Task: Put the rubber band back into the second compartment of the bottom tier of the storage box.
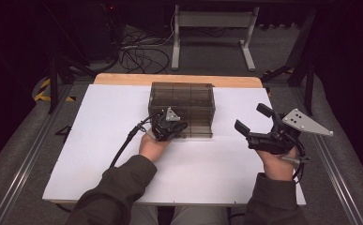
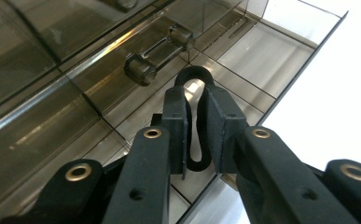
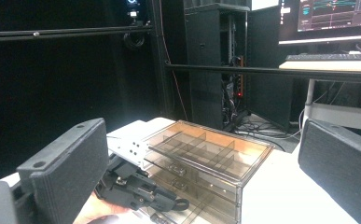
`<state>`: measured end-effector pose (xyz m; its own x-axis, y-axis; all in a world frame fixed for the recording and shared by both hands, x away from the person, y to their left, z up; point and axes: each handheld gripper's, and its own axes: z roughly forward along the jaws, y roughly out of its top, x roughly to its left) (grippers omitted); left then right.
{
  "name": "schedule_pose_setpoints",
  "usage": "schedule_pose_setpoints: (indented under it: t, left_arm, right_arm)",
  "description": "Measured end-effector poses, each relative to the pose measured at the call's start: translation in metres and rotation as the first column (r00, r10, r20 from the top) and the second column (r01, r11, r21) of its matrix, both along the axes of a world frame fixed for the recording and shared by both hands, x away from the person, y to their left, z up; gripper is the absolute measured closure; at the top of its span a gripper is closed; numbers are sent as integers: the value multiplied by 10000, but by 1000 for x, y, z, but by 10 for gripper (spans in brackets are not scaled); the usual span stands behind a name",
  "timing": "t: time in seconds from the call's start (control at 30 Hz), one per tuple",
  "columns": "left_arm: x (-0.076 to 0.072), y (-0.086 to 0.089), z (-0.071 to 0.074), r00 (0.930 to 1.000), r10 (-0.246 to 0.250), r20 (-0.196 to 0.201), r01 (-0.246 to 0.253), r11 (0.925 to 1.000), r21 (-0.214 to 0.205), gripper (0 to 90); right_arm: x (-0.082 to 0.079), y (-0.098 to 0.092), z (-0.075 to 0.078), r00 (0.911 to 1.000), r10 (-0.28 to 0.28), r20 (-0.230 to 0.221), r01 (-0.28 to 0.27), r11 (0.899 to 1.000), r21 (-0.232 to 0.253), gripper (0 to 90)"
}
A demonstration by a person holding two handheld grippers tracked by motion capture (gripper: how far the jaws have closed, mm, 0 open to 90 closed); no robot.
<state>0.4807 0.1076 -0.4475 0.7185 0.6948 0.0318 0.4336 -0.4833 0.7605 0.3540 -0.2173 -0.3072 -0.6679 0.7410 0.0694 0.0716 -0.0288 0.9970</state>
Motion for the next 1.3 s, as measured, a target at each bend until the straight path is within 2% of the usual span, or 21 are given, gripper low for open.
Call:
schedule_pose_setpoints:
  t: [0.13, 0.23, 0.4, 0.6, 0.8, 1.3]
  left_arm:
    - [4, 3, -1, 9990, 150, -422, -168, 9990, -424, 731]
    - [7, 5, -1, 9965, 199, -813, -272, 9956, -901, 697]
    - [9, 7, -1, 9917, 315, -1248, -489, 9891, -1390, 647]
    - [11, 8, -1, 9884, 378, -1469, -615, 9852, -1600, 601]
    - [11, 9, 1, 9856, 342, -1656, -677, 9772, -2014, 558]
    - [12, 10, 1, 9813, 327, -1899, -728, 9753, -2084, 459]
  right_arm:
    - [0, 0, 0, 10000, 12, 11, -12, 10000, -32, 23]
    - [0, 0, 0, 10000, 5, -15, -5, 10000, -21, 23]
    - [0, 0, 0, 10000, 14, -27, -14, 10000, -15, 23]
    - [1, 0, 0, 10000, 27, -25, -27, 10000, -22, 23]
    - [1, 1, 0, 10000, 27, -50, -27, 10000, 14, 23]
    - [1, 1, -1, 10000, 31, -76, -31, 10000, 12, 23]
